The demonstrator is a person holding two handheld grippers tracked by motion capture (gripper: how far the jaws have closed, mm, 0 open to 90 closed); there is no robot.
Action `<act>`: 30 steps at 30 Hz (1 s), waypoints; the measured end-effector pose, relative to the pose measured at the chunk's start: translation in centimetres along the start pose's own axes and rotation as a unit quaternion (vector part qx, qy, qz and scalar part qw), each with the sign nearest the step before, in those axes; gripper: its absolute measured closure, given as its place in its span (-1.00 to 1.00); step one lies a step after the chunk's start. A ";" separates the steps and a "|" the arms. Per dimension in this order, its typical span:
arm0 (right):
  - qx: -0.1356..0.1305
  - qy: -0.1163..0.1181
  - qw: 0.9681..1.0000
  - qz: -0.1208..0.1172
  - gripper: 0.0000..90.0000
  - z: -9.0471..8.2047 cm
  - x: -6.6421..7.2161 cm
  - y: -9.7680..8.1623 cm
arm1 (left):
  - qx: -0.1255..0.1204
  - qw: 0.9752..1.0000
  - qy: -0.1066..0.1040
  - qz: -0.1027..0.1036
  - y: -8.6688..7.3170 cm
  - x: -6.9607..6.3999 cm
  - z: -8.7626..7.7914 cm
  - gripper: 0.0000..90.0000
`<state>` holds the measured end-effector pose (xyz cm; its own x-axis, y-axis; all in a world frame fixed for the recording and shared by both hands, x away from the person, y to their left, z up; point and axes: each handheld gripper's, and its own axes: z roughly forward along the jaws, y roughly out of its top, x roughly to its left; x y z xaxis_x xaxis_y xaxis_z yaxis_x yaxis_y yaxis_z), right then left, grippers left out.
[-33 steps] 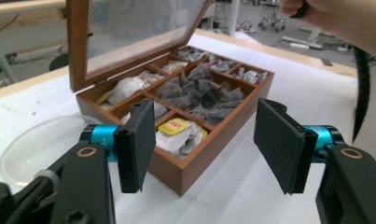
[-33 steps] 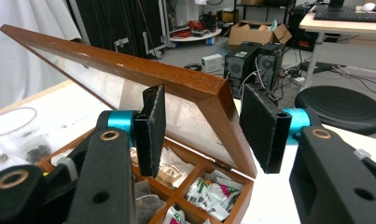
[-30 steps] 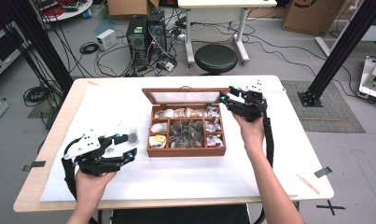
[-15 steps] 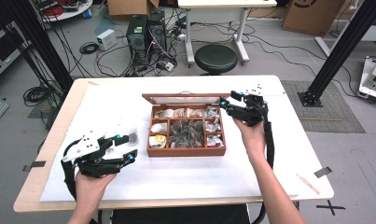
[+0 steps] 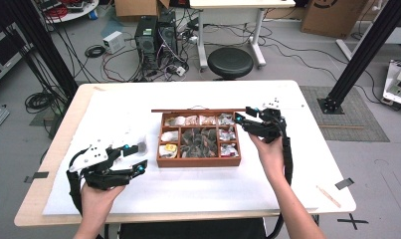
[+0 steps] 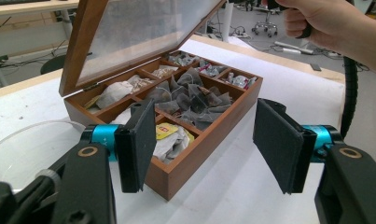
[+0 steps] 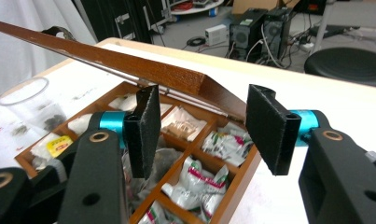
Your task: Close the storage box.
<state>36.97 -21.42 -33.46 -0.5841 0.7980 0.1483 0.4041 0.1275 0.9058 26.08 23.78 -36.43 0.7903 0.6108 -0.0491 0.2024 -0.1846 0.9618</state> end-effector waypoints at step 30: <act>0.020 0.064 0.996 0.064 0.17 -0.4 -0.5 -3.3 | 0.016 1.000 -0.012 -0.004 0.0 -0.7 0.8 -0.12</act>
<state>35.67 -22.44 -36.38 -0.6106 0.7273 0.3132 0.5071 0.0553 0.8601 26.00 22.76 -36.57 0.8024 0.5935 -0.0629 0.2264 -0.2051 0.9522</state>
